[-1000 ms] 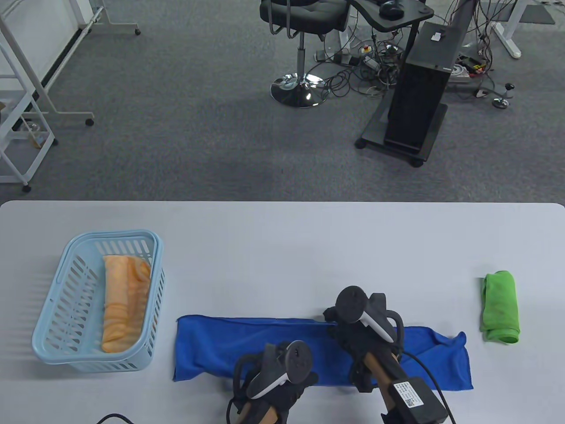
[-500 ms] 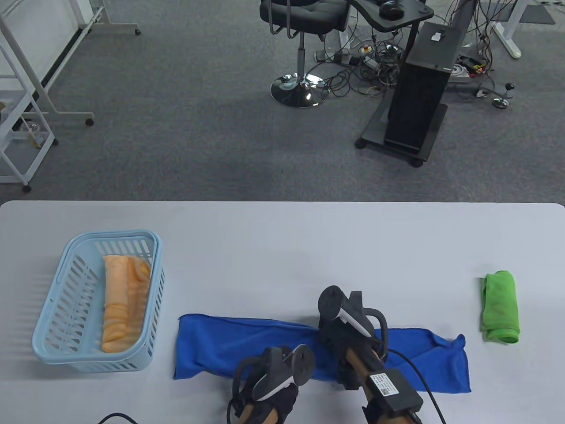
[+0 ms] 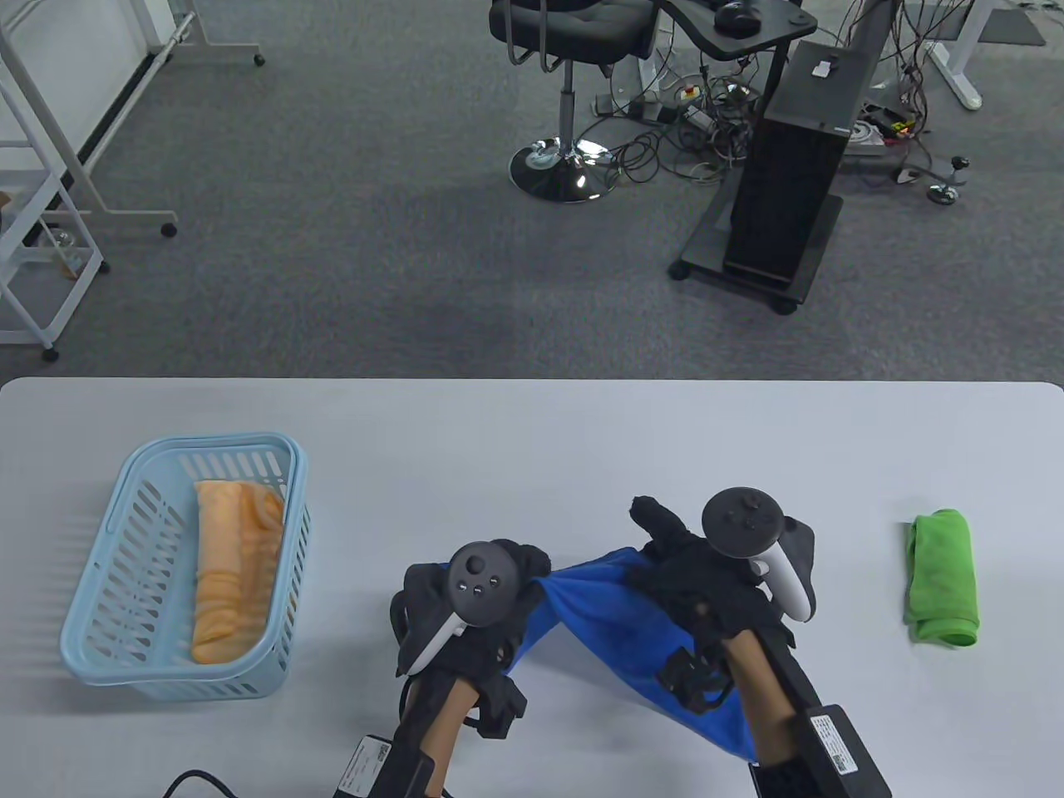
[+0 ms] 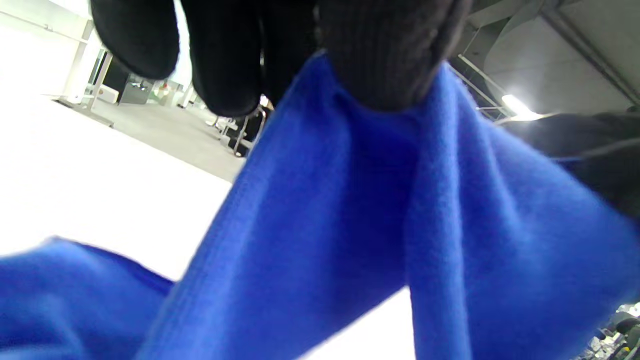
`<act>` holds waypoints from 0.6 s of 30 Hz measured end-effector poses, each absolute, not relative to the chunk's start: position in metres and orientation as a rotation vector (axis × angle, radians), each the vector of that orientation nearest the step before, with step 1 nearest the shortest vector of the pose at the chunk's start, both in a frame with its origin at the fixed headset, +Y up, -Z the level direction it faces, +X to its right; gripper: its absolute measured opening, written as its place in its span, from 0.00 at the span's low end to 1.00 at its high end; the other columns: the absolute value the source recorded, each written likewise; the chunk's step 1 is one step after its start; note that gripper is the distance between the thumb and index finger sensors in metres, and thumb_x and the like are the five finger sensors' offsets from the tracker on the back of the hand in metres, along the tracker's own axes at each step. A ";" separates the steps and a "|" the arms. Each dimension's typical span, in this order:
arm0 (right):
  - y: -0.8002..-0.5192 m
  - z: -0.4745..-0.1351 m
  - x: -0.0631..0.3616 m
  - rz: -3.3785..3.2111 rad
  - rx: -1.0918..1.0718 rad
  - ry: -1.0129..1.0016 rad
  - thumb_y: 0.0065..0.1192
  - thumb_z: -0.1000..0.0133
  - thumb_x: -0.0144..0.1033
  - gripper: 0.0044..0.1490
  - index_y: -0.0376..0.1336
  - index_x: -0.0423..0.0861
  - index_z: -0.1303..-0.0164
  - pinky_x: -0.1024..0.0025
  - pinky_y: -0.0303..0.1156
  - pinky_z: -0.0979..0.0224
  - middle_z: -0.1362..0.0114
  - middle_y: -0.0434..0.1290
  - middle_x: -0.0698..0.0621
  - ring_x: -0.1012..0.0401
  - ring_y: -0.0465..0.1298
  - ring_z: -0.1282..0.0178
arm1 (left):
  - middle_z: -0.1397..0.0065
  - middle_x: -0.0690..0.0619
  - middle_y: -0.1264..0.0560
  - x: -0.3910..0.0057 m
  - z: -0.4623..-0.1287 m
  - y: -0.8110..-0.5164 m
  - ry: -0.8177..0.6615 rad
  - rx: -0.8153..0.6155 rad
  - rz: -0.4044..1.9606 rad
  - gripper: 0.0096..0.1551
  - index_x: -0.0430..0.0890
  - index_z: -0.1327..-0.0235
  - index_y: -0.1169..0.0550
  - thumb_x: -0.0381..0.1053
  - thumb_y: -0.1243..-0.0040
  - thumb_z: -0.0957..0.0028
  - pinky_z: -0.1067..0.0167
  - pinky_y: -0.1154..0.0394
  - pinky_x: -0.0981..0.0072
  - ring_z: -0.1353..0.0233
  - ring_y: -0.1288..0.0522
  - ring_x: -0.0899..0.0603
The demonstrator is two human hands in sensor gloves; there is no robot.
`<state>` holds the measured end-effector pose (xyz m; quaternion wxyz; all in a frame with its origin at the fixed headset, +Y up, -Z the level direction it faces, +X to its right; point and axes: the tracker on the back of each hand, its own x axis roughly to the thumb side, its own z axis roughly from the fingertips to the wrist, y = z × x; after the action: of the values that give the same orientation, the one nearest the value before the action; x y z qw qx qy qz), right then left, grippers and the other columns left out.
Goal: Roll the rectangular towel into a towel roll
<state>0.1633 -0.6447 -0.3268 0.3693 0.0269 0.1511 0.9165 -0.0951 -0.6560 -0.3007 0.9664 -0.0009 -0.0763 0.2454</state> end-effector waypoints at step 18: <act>-0.586 -0.306 0.137 2.362 -0.038 -0.047 0.69 0.59 0.44 0.42 0.66 0.46 0.32 0.51 0.73 0.35 0.46 0.75 0.51 0.59 0.83 0.53 | 0.34 0.37 0.21 -0.114 -0.278 -0.637 0.043 -0.157 0.880 0.47 0.42 0.38 0.16 0.73 0.47 0.56 0.43 0.29 0.34 0.40 0.22 0.31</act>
<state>0.1370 -0.5856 -0.3056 0.3795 -0.0150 -0.0183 0.9249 -0.1142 -0.6368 -0.2785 0.9014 -0.0761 0.0207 0.4257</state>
